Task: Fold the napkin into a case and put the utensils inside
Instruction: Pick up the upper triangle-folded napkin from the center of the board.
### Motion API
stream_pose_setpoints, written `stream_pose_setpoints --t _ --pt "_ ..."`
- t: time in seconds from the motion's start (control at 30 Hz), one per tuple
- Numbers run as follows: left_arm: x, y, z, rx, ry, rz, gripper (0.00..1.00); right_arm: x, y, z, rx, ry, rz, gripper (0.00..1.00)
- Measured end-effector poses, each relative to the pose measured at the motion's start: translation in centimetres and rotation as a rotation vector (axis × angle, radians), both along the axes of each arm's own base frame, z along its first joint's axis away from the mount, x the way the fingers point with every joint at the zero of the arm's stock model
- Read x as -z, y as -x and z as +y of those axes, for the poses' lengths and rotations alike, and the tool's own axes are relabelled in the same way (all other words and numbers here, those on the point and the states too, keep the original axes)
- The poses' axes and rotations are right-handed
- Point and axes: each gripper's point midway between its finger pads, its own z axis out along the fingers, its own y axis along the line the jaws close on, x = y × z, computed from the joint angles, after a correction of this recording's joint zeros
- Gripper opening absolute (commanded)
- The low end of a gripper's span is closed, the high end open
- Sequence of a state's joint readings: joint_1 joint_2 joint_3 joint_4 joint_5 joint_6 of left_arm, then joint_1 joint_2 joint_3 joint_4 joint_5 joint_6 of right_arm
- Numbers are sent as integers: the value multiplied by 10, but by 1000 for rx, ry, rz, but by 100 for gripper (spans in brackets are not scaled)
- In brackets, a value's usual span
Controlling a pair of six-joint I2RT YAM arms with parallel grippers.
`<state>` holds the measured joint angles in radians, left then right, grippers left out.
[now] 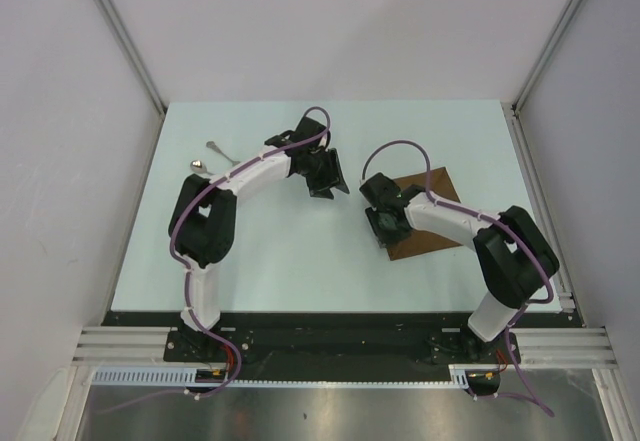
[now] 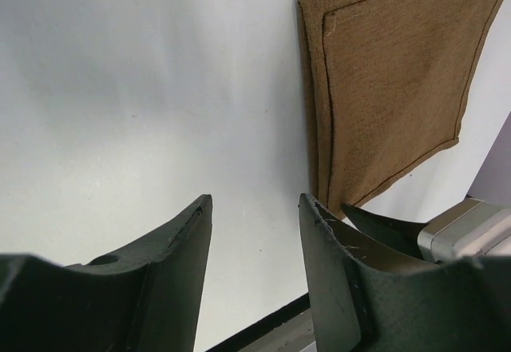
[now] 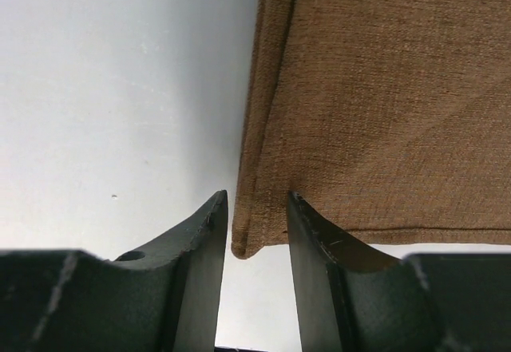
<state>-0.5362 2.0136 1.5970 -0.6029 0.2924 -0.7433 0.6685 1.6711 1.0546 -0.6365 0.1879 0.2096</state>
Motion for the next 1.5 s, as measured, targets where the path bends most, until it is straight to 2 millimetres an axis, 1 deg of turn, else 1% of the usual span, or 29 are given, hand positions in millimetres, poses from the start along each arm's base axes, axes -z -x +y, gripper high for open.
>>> stream_pose_setpoints --t 0.27,0.47,0.53,0.57,0.67,0.8,0.83,0.9,0.93,1.07,1.2,1.3,1.4,1.5 --pt "-1 -2 -1 0 9 -4 54 5 2 5 -9 -1 3 39" --pt "-1 -2 -1 0 11 -5 54 17 4 1 -6 21 12 38" --pt "-2 -2 -1 0 12 -5 54 17 3 1 -4 23 6 37" --pt "-2 -2 -1 -3 14 -3 53 17 2 1 -3 24 4 34" --pt "-2 -2 -2 -5 17 -4 54 18 1 1 -4 23 -4 29" --pt "-2 -1 -3 -5 29 4 61 19 0 3 -5 15 -12 25" --pt "-1 -1 -4 -2 35 6 65 19 0 3 -5 14 -13 19" --pt "3 0 -6 1 51 3 70 19 -1 4 -5 12 -17 14" --pt "6 1 -7 1 64 6 74 19 -1 4 -6 12 -18 1" --pt "15 7 -10 -5 94 33 78 18 -3 2 -8 16 -20 0" --pt "8 3 -20 5 140 16 79 17 -3 1 -13 5 -20 0" --pt "4 -3 -32 10 173 -9 77 14 -1 0 -18 -25 -21 0" --pt "4 -5 -46 15 204 -17 76 4 1 -2 -12 -72 -25 0" --pt "11 -4 -61 21 216 0 75 -9 -3 -4 3 -129 -45 0"
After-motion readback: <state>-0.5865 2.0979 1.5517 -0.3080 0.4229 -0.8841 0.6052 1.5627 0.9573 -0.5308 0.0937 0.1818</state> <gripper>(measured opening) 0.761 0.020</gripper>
